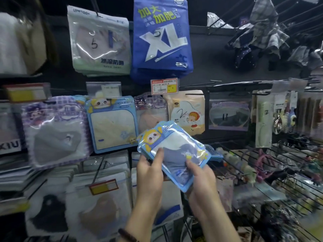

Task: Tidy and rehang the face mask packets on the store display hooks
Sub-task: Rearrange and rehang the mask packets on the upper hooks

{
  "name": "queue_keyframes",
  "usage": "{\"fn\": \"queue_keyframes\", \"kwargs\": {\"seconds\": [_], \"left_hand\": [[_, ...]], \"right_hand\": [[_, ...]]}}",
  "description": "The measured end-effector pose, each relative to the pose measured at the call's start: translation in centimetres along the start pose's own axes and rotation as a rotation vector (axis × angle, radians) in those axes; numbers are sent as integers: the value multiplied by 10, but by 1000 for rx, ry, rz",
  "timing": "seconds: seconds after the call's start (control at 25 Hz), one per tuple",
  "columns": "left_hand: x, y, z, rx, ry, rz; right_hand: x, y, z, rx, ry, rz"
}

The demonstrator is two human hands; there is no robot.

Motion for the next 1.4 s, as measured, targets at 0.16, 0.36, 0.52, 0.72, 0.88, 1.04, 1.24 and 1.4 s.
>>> {"fn": "queue_keyframes", "kwargs": {"seconds": [0.16,0.36,0.52,0.72,0.88,1.04,1.24,1.4], "left_hand": [[37,9,10,-98,86,-7],[73,33,21,-146,40,84],[87,50,21,-151,-44,175],[111,74,15,-317,97,211],[116,86,7,-412,121,231],[125,93,7,-448,176,208],[132,99,8,-464,219,219],[133,108,7,-492,241,249]], "right_hand": [[-6,27,-21,-13,28,-112],[-15,-18,-23,274,110,-438],[-67,-25,-36,266,-228,-411],[-80,-4,-48,267,-166,-232],[-82,3,-52,278,-123,-193],[-85,6,-56,278,-118,-158],[-88,10,-55,301,-77,-160],[-92,11,-54,329,-65,-157]]}}
Point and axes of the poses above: each hand's wrist, its own z-axis towards the middle knuckle, its own x-axis out of the back of the hand, y = z × x, the point moved 8 cm from there along z, towards the middle knuckle, and after that the axes turned 4 degrees about y, right-handed, at the moved point
